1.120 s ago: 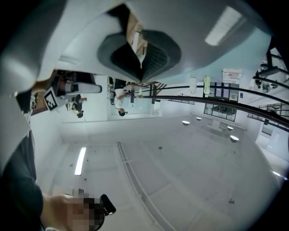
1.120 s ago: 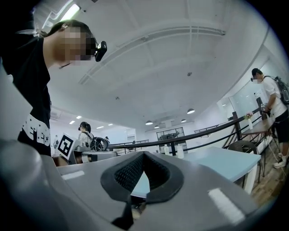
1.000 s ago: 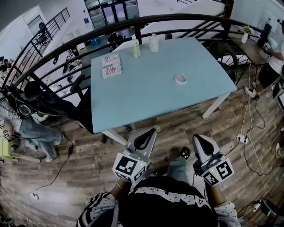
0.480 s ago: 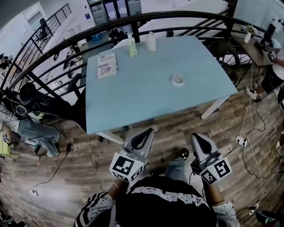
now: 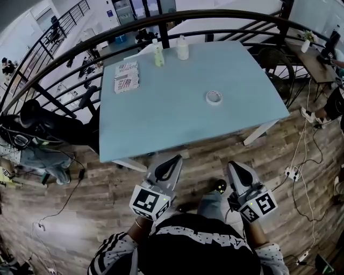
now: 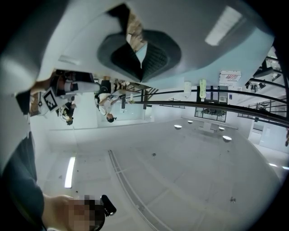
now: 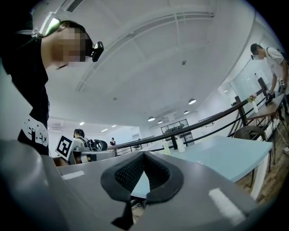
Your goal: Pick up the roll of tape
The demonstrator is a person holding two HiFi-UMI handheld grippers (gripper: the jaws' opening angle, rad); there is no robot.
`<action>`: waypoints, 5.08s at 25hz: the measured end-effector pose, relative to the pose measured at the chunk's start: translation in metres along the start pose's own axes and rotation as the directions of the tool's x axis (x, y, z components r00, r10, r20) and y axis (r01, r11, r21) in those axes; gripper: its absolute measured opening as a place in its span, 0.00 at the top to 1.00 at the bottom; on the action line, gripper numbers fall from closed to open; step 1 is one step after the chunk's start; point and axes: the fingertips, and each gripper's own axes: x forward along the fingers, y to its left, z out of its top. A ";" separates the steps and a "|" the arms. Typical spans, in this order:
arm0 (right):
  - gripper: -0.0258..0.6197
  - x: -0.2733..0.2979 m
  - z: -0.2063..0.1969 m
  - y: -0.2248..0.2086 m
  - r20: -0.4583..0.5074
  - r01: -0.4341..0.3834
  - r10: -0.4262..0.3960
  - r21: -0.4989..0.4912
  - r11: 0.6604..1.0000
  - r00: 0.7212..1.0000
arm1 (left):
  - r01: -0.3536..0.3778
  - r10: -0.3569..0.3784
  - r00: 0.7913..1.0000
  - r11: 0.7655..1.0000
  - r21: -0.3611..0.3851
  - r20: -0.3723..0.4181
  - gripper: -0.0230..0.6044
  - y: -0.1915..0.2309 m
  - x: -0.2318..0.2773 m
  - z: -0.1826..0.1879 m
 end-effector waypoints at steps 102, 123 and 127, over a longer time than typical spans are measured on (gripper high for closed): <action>0.96 0.110 0.068 -0.253 -0.055 -0.344 0.343 -0.017 0.939 0.938 | -0.379 0.379 0.925 0.924 0.054 0.012 0.96 0.005 0.231 0.051; 0.96 0.188 0.069 -0.283 -0.136 -0.283 0.269 -0.097 0.954 0.954 | -0.294 0.293 0.956 0.956 0.026 0.018 0.96 0.077 0.290 0.054; 0.95 0.208 0.063 -0.282 -0.172 -0.297 0.277 -0.109 0.948 0.945 | -0.300 0.300 0.954 0.954 0.017 0.015 0.96 0.094 0.292 0.052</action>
